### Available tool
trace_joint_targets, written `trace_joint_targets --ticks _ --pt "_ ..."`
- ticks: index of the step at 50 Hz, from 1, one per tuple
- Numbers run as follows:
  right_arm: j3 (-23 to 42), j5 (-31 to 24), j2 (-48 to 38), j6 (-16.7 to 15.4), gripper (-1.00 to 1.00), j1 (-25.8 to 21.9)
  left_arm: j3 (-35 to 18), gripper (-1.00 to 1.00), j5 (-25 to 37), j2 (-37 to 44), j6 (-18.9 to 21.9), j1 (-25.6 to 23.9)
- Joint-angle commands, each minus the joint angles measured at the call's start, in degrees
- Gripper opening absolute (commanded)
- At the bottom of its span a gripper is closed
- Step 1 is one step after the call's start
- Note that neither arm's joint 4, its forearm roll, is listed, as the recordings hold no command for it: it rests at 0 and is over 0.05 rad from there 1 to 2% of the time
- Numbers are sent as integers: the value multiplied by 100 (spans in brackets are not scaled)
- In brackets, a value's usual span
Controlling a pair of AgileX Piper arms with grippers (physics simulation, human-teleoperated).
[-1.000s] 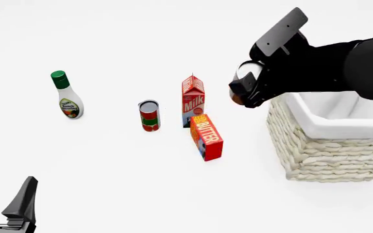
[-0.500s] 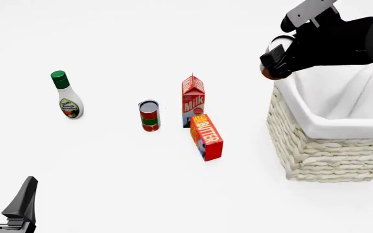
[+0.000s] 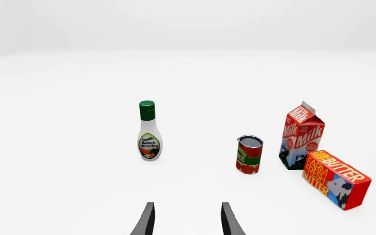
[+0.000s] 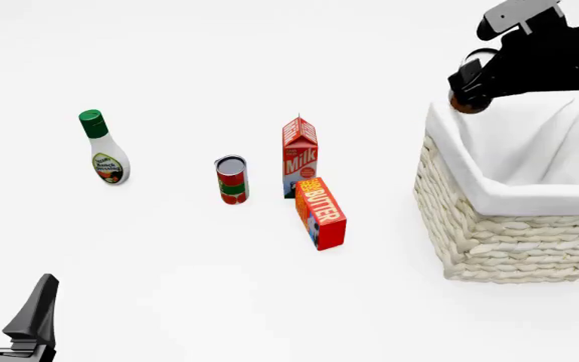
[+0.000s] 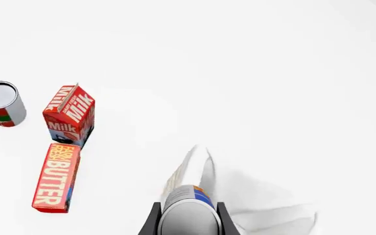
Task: Pick the alphabet soup and place it in the basket.
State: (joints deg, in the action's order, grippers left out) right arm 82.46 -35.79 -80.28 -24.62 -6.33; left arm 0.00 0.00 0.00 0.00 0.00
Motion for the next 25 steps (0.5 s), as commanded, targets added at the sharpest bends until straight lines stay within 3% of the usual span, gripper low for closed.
trace_joint_targets --ticks 1,25 --pt "-25 88 40 95 -100 444 0 100 0 0 0 0" --pt "-563 566 -76 -33 -100 1083 0 100 0 0 0 0"
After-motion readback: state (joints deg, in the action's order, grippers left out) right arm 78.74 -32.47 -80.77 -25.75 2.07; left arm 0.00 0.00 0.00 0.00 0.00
